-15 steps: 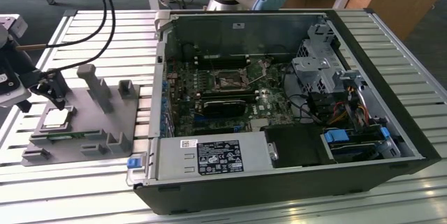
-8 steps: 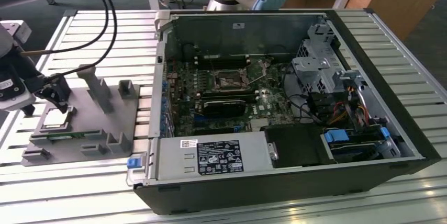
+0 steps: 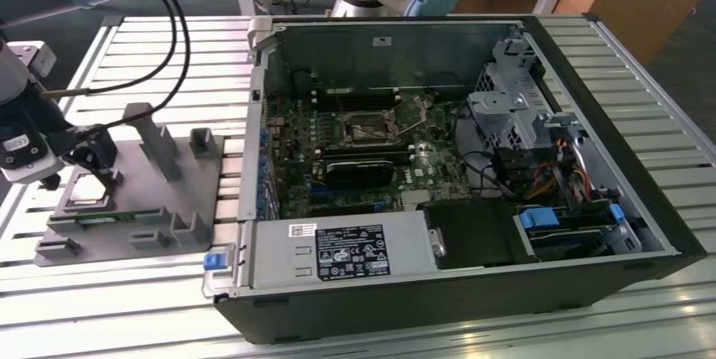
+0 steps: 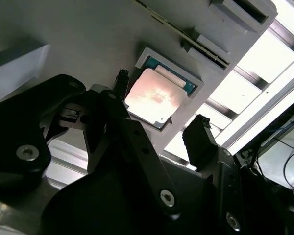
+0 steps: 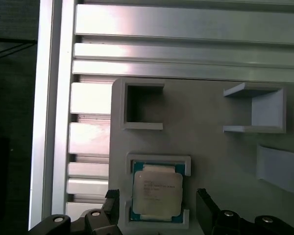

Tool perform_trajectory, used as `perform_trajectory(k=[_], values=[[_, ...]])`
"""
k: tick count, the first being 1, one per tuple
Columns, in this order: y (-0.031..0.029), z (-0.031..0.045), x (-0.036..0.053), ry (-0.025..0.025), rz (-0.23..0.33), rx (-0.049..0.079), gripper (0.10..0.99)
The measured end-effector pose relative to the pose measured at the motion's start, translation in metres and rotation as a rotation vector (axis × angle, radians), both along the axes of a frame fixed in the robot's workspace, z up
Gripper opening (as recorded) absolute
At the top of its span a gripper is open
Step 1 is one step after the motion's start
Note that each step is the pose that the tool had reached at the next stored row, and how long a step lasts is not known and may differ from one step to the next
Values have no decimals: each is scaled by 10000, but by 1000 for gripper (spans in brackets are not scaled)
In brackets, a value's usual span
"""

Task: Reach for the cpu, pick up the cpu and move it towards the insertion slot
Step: 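Pick up the cpu and move it towards the insertion slot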

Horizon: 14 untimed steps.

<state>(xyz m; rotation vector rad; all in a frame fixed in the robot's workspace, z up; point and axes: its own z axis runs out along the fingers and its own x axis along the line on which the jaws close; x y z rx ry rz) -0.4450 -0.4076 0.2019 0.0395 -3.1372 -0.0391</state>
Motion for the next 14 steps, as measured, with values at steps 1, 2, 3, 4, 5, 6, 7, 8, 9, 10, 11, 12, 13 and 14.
perform_trajectory(k=[1, 2, 3, 4, 5, 6, 7, 8, 9, 10, 11, 12, 13, 14], values=[[0, -15, 0, -1, 0, 0, 722], [0, -28, 0, -1, 0, 0, 722], [0, -39, 0, 1, 0, 0, 722], [0, -51, 0, 1, 0, -1, 722], [0, -64, 0, 1, 0, -1, 722], [0, -76, 0, 0, 0, 0, 722], [0, -87, 0, 0, 0, 0, 722], [0, -95, 0, 1, 0, 0, 722], [0, -101, 0, 0, 5, 0, 722], [0, -106, 0, 1, 9, -1, 722], [0, -111, 0, 0, 11, 0, 722], [0, -116, 0, 0, 12, 0, 722], [0, -121, 0, 1, 13, 0, 722], [0, -122, 0, 1, 15, -1, 706]])
